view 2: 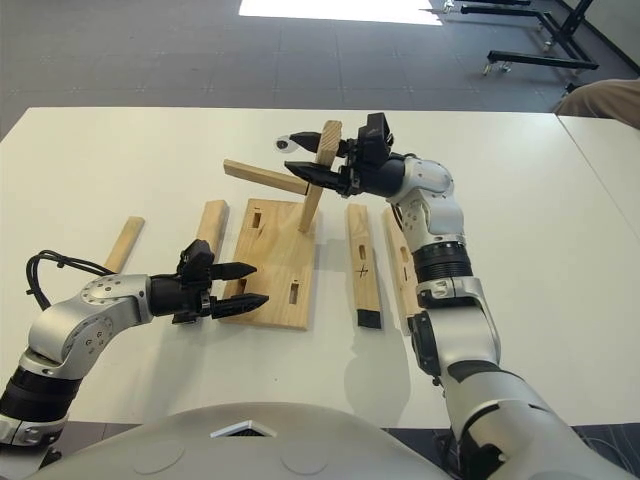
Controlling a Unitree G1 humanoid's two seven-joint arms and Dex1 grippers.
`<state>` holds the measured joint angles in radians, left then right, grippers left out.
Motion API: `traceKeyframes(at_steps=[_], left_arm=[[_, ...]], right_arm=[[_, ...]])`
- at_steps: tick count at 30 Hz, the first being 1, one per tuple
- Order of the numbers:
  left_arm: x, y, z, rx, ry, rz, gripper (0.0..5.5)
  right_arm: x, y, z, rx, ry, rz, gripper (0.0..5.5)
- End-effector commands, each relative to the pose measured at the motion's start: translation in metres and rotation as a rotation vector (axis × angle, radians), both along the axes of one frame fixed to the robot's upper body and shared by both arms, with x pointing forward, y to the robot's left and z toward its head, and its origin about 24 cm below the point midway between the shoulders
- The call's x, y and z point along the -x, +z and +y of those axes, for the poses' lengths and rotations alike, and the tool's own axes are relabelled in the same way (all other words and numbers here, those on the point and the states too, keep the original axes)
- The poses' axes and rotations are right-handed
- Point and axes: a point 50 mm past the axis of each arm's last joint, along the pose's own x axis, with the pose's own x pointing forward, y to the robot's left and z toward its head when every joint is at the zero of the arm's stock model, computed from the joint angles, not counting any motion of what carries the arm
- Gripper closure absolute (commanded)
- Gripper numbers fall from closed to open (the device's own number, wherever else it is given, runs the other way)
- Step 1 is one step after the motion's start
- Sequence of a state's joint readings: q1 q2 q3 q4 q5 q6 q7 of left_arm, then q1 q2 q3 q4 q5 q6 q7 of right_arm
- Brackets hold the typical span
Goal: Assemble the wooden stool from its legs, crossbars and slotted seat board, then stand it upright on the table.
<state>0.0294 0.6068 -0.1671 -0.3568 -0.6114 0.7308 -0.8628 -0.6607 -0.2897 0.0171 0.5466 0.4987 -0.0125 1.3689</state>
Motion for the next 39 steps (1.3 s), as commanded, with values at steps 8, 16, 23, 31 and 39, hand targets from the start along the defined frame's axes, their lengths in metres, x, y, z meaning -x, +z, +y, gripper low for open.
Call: traceKeyframes(at_steps=[8,16,23,31,39], left_arm=[[0.0,-0.002,-0.003,-0.018,0.011,-0.023,1.44],[0.001,-0.006,-0.004,-0.014,0.025,-0.03,1.44],[0.002,-0.007,-0.003,-0.019,0.027,-0.034,1.44],[0.002,-0.01,-0.003,-0.023,0.027,-0.032,1.44],[0.002,-0.011,-0.002,-0.026,0.023,-0.033,1.44]], right_arm=[[-0.009,-0.015,0.001,0.123,0.019,0.261,3.45],[-0.019,0.0,-0.001,0.087,-0.073,0.221,2.0],[-0.023,0.038,-0.013,-0.086,-0.157,0.107,1.1],[-0.018,0.054,-0.014,-0.144,-0.19,0.061,1.1],[-0.005,0.044,-0.007,-0.152,-0.189,0.071,1.1]])
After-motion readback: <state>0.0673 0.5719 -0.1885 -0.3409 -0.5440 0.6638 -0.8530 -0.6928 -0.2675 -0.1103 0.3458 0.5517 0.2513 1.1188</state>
